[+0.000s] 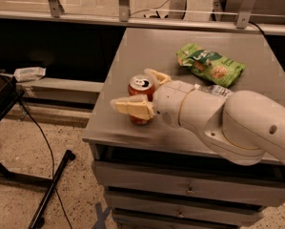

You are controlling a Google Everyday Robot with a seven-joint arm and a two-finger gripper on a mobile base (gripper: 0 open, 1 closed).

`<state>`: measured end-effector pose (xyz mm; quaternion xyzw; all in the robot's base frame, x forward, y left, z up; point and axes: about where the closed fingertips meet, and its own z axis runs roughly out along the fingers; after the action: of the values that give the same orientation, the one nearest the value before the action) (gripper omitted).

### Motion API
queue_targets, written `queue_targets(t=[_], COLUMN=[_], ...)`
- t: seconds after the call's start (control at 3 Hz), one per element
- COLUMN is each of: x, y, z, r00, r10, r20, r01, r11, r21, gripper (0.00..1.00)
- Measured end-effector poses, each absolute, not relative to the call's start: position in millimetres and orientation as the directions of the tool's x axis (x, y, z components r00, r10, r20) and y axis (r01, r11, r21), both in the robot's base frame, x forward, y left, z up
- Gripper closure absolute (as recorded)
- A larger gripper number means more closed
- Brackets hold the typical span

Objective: Knock coke can over

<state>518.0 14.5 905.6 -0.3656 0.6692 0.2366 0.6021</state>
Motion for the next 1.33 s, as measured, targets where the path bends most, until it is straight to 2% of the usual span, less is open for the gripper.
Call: queue_targets(t=[0.33,0.67,1.0,1.33], x=[517,517,512,502], y=[17,21,41,53], z=[907,913,965,1045], r00=[-0.005,-0.008,0.07,0.167], r10=[-0.206,-0.233,-0.345,-0.454], r20=[-0.978,-0.972,-0.936,-0.875], r01=[-0.776,-0.787,-0.821,-0.837], r11=[0.618,0.601,0.513,0.404], r21=[-0.126,-0.138,-0.251,-0.37], gripper=[0.47,0.78,0.99,1.0])
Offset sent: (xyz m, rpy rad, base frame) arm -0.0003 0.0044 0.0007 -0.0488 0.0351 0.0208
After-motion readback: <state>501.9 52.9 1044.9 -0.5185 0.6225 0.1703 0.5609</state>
